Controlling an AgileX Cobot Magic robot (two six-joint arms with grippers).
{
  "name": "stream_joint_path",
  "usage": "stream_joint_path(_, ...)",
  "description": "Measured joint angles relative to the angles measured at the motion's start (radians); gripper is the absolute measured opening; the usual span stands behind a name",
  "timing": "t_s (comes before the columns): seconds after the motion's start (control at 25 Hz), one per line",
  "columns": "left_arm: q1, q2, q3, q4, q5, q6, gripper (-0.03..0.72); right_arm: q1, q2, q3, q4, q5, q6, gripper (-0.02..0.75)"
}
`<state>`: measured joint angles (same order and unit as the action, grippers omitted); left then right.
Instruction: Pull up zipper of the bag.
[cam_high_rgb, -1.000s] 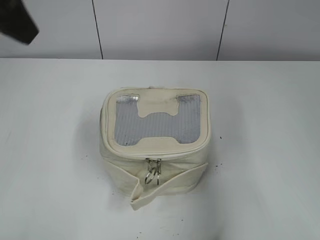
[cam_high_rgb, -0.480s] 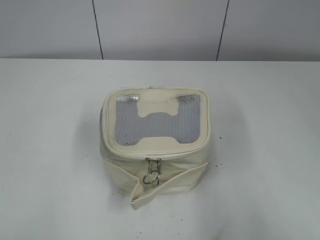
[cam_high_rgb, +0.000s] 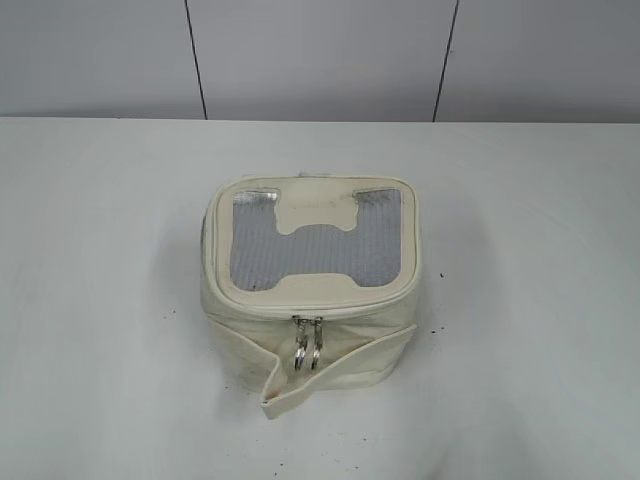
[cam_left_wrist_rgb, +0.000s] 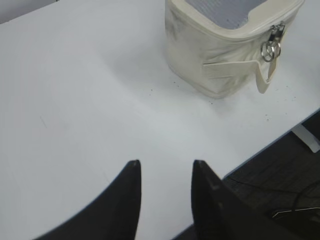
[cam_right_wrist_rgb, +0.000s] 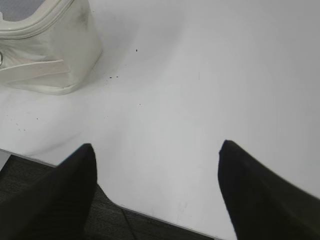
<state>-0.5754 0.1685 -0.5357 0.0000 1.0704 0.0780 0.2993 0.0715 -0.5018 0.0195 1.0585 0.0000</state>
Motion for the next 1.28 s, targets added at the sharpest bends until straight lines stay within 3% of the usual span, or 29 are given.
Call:
stream_joint_path(0.32,0.000,-0.001,0.000,-0.089,0.000,0.000,0.265,0.000,-0.001,0.002,0.000,-0.001,0.000,0.567)
stream_joint_path(0.84,0.000,-0.001,0.000,-0.091,0.000,0.000,0.245,-0.001,-0.001,0.002,0.000,-0.002,0.000,0.567)
stream_joint_path(0.96,0.003,-0.001,0.000,-0.092,0.000,-0.001,0.244,-0.040,-0.001,0.002,0.001,-0.002,0.000,0.567)
stream_joint_path(1.08,0.085,-0.001,0.000,-0.095,0.000,-0.001,0.243,-0.162,-0.001,0.002,0.001,-0.002,0.000,0.567)
stream_joint_path(1.28,0.356,-0.012,0.000,-0.095,-0.004,-0.001,0.243,-0.309,-0.017,0.002,0.001,-0.003,0.000,0.567)
